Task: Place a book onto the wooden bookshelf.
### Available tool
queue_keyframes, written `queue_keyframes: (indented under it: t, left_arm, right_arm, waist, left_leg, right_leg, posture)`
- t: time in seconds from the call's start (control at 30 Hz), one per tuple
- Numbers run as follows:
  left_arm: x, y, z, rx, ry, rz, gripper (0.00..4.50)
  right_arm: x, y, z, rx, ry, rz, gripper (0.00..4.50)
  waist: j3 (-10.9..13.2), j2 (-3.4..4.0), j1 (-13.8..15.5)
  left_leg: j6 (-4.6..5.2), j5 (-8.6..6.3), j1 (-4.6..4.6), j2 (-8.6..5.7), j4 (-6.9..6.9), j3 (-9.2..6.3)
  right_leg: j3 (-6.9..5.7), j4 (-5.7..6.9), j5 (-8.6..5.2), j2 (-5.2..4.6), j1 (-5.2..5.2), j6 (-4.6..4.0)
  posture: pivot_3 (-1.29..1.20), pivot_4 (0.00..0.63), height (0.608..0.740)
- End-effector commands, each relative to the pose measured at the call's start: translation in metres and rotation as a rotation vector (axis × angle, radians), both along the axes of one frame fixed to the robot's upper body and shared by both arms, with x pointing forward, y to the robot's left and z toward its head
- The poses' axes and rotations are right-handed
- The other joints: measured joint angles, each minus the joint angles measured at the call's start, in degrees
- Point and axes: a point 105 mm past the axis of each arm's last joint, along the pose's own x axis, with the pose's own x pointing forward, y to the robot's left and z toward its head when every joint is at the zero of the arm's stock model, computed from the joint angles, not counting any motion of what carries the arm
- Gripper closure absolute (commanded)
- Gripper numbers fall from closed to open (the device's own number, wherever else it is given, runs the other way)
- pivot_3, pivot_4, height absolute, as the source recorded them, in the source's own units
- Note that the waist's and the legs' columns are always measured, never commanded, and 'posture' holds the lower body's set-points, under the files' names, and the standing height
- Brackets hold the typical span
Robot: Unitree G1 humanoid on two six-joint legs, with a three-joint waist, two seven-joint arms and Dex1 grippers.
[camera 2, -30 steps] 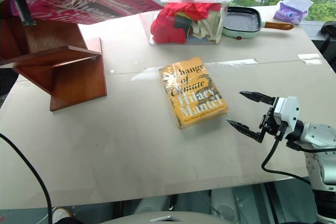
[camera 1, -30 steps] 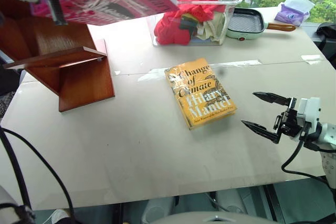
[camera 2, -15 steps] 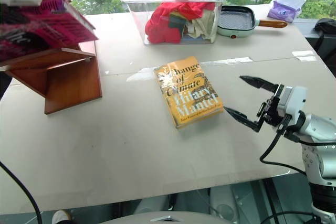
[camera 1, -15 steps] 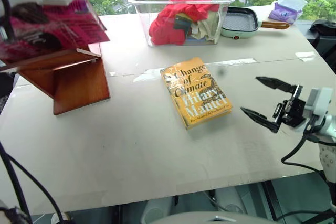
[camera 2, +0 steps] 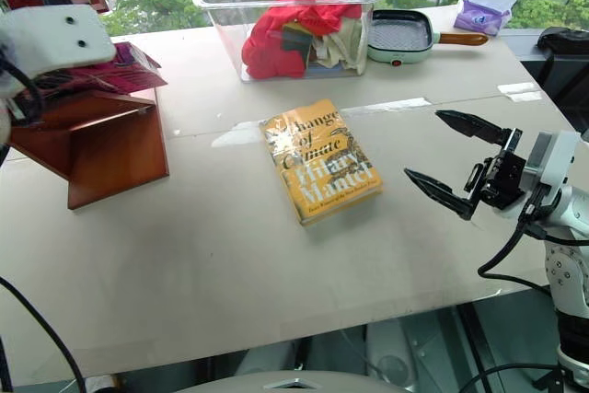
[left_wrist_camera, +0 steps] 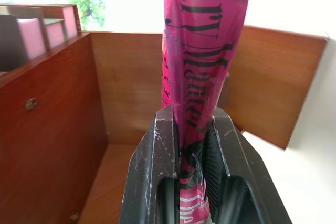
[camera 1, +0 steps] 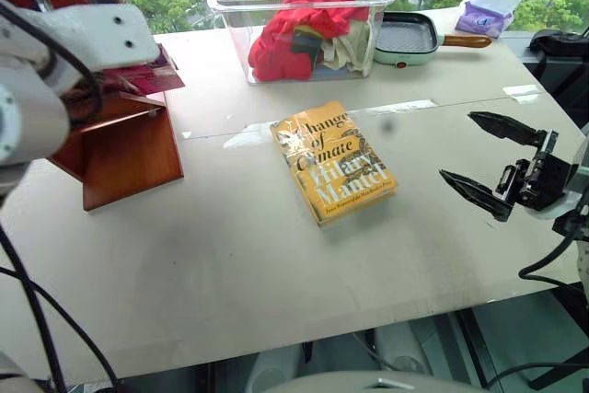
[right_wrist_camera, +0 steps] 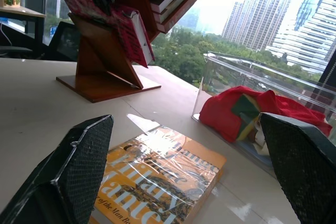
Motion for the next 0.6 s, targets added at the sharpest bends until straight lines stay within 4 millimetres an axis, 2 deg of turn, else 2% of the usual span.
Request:
queue_keyframes:
  t: [0.03, 0.07, 0.1, 0.17, 0.23, 0.4, 0.5, 0.53, 0.6]
  left_arm:
    - [-0.005, 0.002, 0.009, -0.054, -0.058, 0.021, 4.43]
    - [-0.005, 0.001, 0.01, -0.059, -0.065, 0.017, 3.4]
    - [-0.005, -0.001, 0.013, -0.07, -0.077, 0.012, 3.1]
    - [-0.005, -0.011, 0.019, -0.15, -0.098, -0.021, 2.05]
    - [-0.014, -0.019, 0.024, -0.219, -0.058, -0.079, 1.29]
    - [-0.043, -0.022, 0.03, -0.329, 0.028, -0.171, 1.29]
    - [-0.05, -0.025, 0.031, -0.343, 0.037, -0.215, 1.29]
    - [-0.052, -0.034, 0.032, -0.386, 0.044, -0.277, 1.29]
    - [-0.065, -0.073, 0.028, -0.563, 0.097, -0.501, 1.29]
  right_arm:
    - [-0.009, -0.004, 0.018, 0.012, -0.053, 0.003, 0.0]
    - [-0.011, -0.006, 0.02, 0.014, -0.055, 0.004, 0.0]
    - [-0.012, -0.008, 0.023, 0.02, -0.058, 0.004, 0.0]
    - [-0.014, -0.01, 0.026, 0.027, -0.058, 0.007, 0.0]
    - [-0.015, -0.011, 0.03, 0.041, -0.058, 0.019, 0.0]
    - [-0.019, -0.01, 0.041, 0.066, -0.047, 0.062, 0.0]
    - [-0.02, -0.011, 0.045, 0.063, -0.042, 0.072, 0.0]
    - [-0.02, -0.011, 0.045, 0.059, -0.038, 0.077, 0.0]
    - [-0.019, -0.012, 0.05, 0.052, -0.034, 0.081, 0.0]
  waist:
    - [0.0, 0.0, 0.0]
    - [0.0, 0.0, 0.1]
    - [0.0, 0.0, 0.2]
    - [0.0, -0.01, 0.6]
    - [0.0, -0.09, 1.0]
    - [0.0, -0.08, 0.7]
    - [0.0, -0.08, 1.1]
    - [0.0, -0.08, 1.4]
    - [0.0, -0.11, 2.0]
  left_leg:
    - [0.0, 0.0, 0.0, 0.0, 0.0, 0.05]
    - [0.0, 0.0, -0.01, 0.0, 0.0, 0.08]
    - [0.0, 0.0, -0.01, 0.0, 0.0, 0.11]
    - [0.0, 0.0, -0.05, 0.0, -0.01, 0.1]
    - [0.0, -0.01, -0.08, 0.0, 0.01, 0.09]
    - [0.0, -0.01, -0.14, 0.03, -0.01, 0.15]
    - [0.0, -0.01, -0.15, 0.04, 0.0, 0.18]
    - [0.0, -0.01, -0.14, 0.04, 0.02, 0.2]
    - [0.0, -0.01, -0.14, 0.04, 0.08, 0.19]
  right_leg:
    - [0.04, 0.01, 0.0, 0.0, 0.0, 0.0]
    - [0.06, 0.01, 0.01, -0.01, 0.0, 0.0]
    - [0.09, 0.01, 0.01, -0.01, -0.01, 0.0]
    - [0.07, 0.0, 0.01, -0.01, -0.01, -0.01]
    - [0.05, -0.01, 0.01, -0.01, -0.02, -0.01]
    - [0.08, 0.02, 0.01, -0.02, -0.17, -0.01]
    - [0.08, 0.02, 0.01, -0.02, -0.22, -0.01]
    - [0.08, 0.03, 0.01, -0.02, -0.2, -0.01]
    - [0.06, 0.07, 0.01, -0.02, -0.17, -0.01]
  posture:
    - [0.0, 0.15, 0.74]
    - [0.0, 0.15, 0.74]
    - [0.0, 0.15, 0.74]
    - [0.0, 0.15, 0.74]
    - [0.0, 0.15, 0.74]
    - [0.0, 0.15, 0.74]
    - [0.0, 0.15, 0.74]
    - [0.0, 0.15, 0.74]
    - [0.0, 0.15, 0.74]
